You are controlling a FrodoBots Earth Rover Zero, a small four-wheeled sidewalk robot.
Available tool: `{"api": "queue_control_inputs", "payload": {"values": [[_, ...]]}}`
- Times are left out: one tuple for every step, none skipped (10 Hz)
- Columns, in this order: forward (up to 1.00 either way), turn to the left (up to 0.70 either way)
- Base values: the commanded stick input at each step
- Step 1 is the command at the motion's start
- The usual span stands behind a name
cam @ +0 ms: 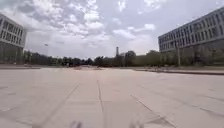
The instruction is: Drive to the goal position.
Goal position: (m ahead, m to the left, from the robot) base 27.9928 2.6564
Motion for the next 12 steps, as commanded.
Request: {"api": "queue_control_inputs", "payload": {"values": [[0.93,0.04],[0.93,0.04],[0.93,0.04],[0.93,0.04],[0.93,0.04],[0.93,0.04],[0.93,0.04],[0.93,0.04],[0.93,0.04],[0.93,0.04],[0.93,0.04],[0.93,0.04]]}}
